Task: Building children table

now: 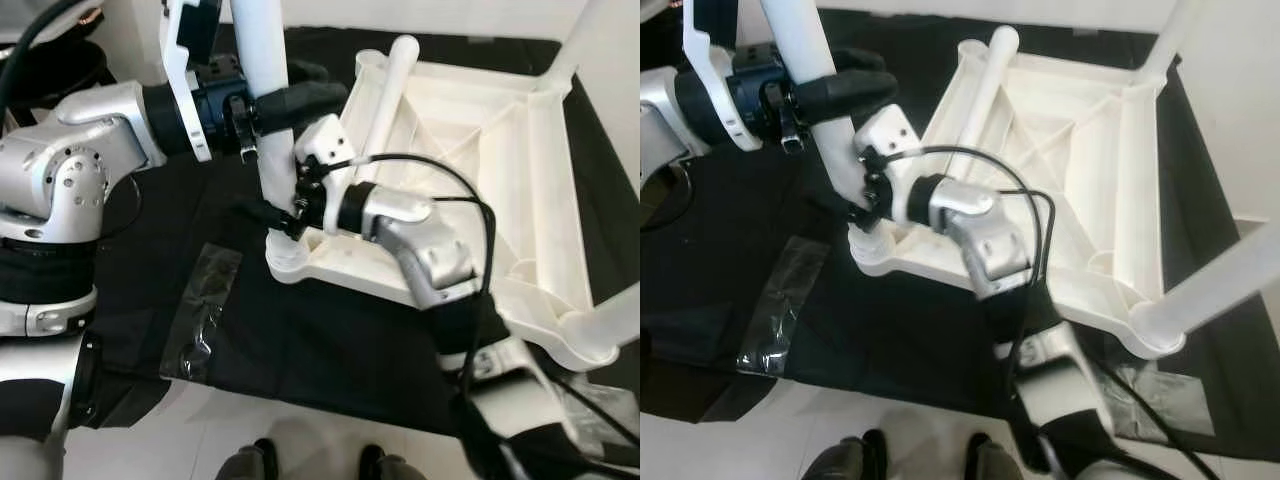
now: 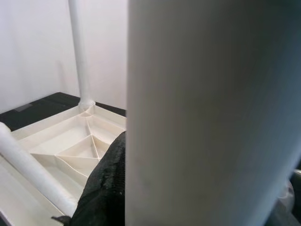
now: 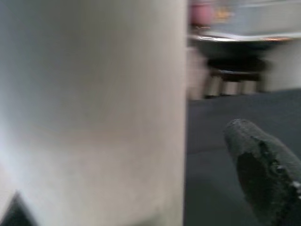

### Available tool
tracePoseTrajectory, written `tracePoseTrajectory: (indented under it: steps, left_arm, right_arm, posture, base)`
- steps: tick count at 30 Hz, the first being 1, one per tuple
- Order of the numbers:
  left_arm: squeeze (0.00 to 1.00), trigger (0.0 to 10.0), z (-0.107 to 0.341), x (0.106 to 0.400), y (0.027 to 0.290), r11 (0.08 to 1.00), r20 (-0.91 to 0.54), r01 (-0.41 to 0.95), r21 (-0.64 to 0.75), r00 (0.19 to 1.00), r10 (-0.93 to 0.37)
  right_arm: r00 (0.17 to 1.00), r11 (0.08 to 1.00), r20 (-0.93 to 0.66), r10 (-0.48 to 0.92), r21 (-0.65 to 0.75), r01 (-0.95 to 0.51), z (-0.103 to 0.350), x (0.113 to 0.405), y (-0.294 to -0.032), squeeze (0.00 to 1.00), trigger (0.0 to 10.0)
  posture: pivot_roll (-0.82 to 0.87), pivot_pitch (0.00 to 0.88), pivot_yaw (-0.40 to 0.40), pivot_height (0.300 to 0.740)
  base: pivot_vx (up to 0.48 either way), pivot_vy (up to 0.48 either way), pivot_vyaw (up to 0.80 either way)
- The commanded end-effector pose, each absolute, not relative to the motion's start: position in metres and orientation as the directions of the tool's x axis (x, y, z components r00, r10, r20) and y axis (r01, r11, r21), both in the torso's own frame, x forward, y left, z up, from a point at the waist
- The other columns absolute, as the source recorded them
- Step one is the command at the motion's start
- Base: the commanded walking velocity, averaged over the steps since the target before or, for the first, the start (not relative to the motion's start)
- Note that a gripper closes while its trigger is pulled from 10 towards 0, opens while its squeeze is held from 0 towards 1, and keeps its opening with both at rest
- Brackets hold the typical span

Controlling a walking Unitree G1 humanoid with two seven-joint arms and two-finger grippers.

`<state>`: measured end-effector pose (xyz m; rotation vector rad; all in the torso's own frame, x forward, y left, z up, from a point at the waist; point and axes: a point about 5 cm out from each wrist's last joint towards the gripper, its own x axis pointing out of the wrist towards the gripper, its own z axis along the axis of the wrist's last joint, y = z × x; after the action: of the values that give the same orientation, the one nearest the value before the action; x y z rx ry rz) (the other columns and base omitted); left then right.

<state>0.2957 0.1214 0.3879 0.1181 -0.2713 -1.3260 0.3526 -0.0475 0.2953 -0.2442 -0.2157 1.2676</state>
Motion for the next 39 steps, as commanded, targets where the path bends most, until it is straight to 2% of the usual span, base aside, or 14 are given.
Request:
tracePoseTrajectory:
  steps: [1,5,6,22,23,25,26,27,28,30,31,33,35,39]
  left_arm:
    - [0.0,0.0,0.39,0.284,0.112,0.128,0.12,0.961,0.246,0.101,-0.988]
    - [0.0,0.0,0.391,0.283,0.111,0.123,0.119,0.962,0.245,0.096,-0.988]
    - [0.0,0.0,0.391,0.282,0.112,0.12,0.115,0.962,0.245,0.094,-0.989]
    - [0.0,0.0,0.389,0.278,0.11,0.08,0.085,0.963,0.258,0.06,-0.995]
    - [0.23,0.0,0.388,0.278,0.109,0.066,0.086,0.967,0.248,0.046,-0.995]
    - [0.23,0.0,0.388,0.278,0.109,0.062,0.087,0.968,0.244,0.042,-0.995]
    - [1.0,2.3,0.387,0.278,0.109,0.062,0.087,0.969,0.239,0.042,-0.995]
    - [1.0,2.3,0.387,0.278,0.109,0.062,0.087,0.969,0.239,0.042,-0.995]
    - [1.0,8.0,0.387,0.279,0.109,0.068,0.085,0.968,0.242,0.049,-0.995]
    - [1.0,10.0,0.386,0.28,0.109,0.081,0.083,0.966,0.246,0.062,-0.995]
    - [0.0,10.0,0.386,0.281,0.108,0.093,0.078,0.962,0.258,0.075,-0.994]
    - [0.0,10.0,0.386,0.281,0.108,0.093,0.078,0.962,0.258,0.075,-0.994]
    - [0.0,10.0,0.387,0.284,0.106,0.113,0.085,0.959,0.26,0.094,-0.992]
    - [0.0,10.0,0.39,0.288,0.106,0.132,0.098,0.958,0.255,0.11,-0.989]
  right_arm:
    - [0.197,0.196,0.032,0.98,-0.331,-0.923,0.304,0.353,-0.056,0.0,10.0]
    - [0.106,0.093,-0.02,0.994,-0.327,-0.94,0.305,0.356,-0.059,0.0,10.0]
    - [0.075,0.058,-0.039,0.996,-0.324,-0.944,0.306,0.358,-0.057,0.0,2.0]
    - [-0.066,-0.089,-0.079,0.995,-0.324,-0.942,0.31,0.361,-0.049,0.0,0.0]
    - [-0.058,-0.077,-0.066,0.996,-0.327,-0.942,0.306,0.362,-0.051,0.0,0.0]
    - [-0.053,-0.071,-0.062,0.997,-0.328,-0.942,0.306,0.363,-0.052,0.0,0.0]
    - [-0.045,-0.061,-0.057,0.997,-0.329,-0.942,0.304,0.363,-0.053,0.0,0.0]
    - [-0.045,-0.061,-0.057,0.997,-0.329,-0.942,0.304,0.363,-0.053,0.0,0.0]
    - [-0.012,-0.028,-0.051,0.999,-0.334,-0.942,0.302,0.365,-0.055,0.0,0.0]
    - [0.036,0.019,-0.046,0.998,-0.332,-0.943,0.3,0.367,-0.058,0.0,0.0]
    - [0.114,0.093,-0.044,0.992,-0.335,-0.938,0.294,0.369,-0.06,0.0,0.0]
    - [0.114,0.093,-0.044,0.992,-0.335,-0.938,0.294,0.369,-0.06,0.0,0.0]
    - [0.524,0.51,-0.019,0.851,-0.207,-0.835,0.25,0.369,-0.042,0.0,0.0]
    - [0.764,0.762,-0.089,0.639,-0.064,-0.644,0.193,0.332,-0.028,0.0,0.0]
  posture:
    - [0.06,0.243,0.043,0.74]
    - [0.07,0.248,0.045,0.74]
    - [0.08,0.253,0.048,0.74]
    - [0.09,0.255,0.047,0.74]
    - [0.08,0.251,0.052,0.74]
    - [0.08,0.251,0.052,0.74]
    - [0.07,0.25,0.053,0.74]
    - [0.07,0.25,0.053,0.74]
    - [0.06,0.251,0.05,0.74]
    - [0.06,0.251,0.048,0.74]
    - [0.05,0.259,0.037,0.74]
    - [0.05,0.259,0.037,0.74]
    - [0.04,0.267,0.025,0.74]
    - [0.03,0.272,0.048,0.74]
  base:
    - [0.0,0.0,0.0]
    - [0.0,0.0,0.0]
    - [0.0,0.0,0.0]
    - [0.0,0.0,0.0]
    - [0.0,0.0,0.0]
    - [0.0,0.0,0.0]
    - [0.0,0.0,0.0]
    - [0.0,0.0,0.0]
    - [0.0,0.0,0.0]
    - [0.0,0.0,0.0]
    - [0.0,0.0,0.0]
    - [0.0,0.0,0.0]
    - [0.0,0.0,0.0]
    - [0.0,0.0,0.0]
